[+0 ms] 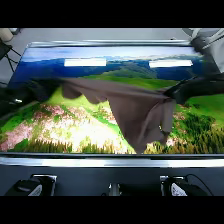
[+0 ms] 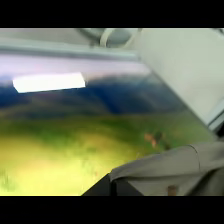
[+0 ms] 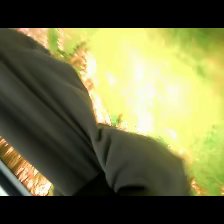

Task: Fold the shirts.

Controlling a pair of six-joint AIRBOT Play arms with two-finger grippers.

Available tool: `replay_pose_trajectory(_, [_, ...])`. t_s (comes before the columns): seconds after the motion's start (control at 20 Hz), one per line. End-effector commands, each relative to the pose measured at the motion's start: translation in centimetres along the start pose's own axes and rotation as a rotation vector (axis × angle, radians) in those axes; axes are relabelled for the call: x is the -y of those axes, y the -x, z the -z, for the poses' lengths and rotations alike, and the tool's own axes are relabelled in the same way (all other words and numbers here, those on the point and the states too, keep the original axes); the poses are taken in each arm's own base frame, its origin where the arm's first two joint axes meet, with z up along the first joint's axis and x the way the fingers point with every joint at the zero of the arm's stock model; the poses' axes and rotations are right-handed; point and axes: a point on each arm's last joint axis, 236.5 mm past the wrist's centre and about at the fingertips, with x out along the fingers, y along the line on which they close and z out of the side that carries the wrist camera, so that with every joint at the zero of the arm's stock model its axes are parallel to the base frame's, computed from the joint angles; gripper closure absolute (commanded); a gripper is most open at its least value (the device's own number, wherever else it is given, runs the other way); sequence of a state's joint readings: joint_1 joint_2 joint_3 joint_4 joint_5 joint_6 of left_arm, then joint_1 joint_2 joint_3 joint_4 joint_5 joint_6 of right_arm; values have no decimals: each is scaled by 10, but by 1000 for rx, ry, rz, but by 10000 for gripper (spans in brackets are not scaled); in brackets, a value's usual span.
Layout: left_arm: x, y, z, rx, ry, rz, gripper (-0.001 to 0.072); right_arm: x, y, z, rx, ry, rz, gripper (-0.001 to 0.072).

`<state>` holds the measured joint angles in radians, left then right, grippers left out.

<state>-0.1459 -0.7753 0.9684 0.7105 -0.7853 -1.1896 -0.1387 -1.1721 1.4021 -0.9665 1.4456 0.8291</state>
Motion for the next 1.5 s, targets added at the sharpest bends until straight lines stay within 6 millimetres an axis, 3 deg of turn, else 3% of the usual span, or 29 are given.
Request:
replay_pose_trajectory(0.0, [-43,-40,81,-163,120,-54,683,47,-104,16,15,-247,-118,677])
replay_pose_trajectory(0.05, [-47,-48,92,-199,134,-55,683,43,-122,5,67,-330,-207,444])
replay_pose_trajectory(0.1, [-49,-54,98,-215,145,-57,683,32,-130,-4,109,-354,-310,139])
replay_pose_trajectory(0.2, [-57,-57,98,-212,131,-71,683,19,-122,-11,124,-292,-407,122])
replay_pose_trajectory(0.3, [-67,-53,90,-190,100,-90,683,28,-106,8,31,-226,-345,121])
replay_pose_trajectory(0.4, [-81,-48,83,-171,114,-120,683,43,-90,67,-215,-195,-217,65])
replay_pose_trajectory(0.5, [-89,-45,80,-159,124,-138,683,41,-85,134,-441,-217,-184,32])
replay_pose_trajectory(0.6, [-89,-44,80,-161,126,-138,683,19,-105,180,-519,-346,-234,40])
replay_pose_trajectory(0.75, [-84,-45,86,-188,126,-120,683,-1,-148,200,-428,-524,-264,43])
replay_pose_trajectory(0.85, [-80,-44,92,-213,129,-106,683,-5,-163,215,-429,-592,-230,50])
replay_pose_trajectory(1.0, [-79,-43,93,-216,129,-104,683,-26,-186,213,-446,-515,-213,81])
replay_pose_trajectory(1.15, [-77,-42,86,-201,119,-101,683,-29,-202,201,-418,-524,-160,88])
replay_pose_trajectory(1.2, [-75,-41,81,-189,112,-99,683,-33,-203,195,-399,-550,-177,166])
replay_pose_trajectory(1.3, [-68,-39,60,-151,85,-90,683,-38,-197,177,-378,-521,-227,677])
replay_pose_trajectory(1.35, [-61,-36,43,-120,62,-81,683,-38,-188,160,-352,-428,-253,688])
replay_pose_trajectory(1.45, [-29,-20,-8,-31,-18,-36,684,-33,-149,107,-281,-192,-247,689])
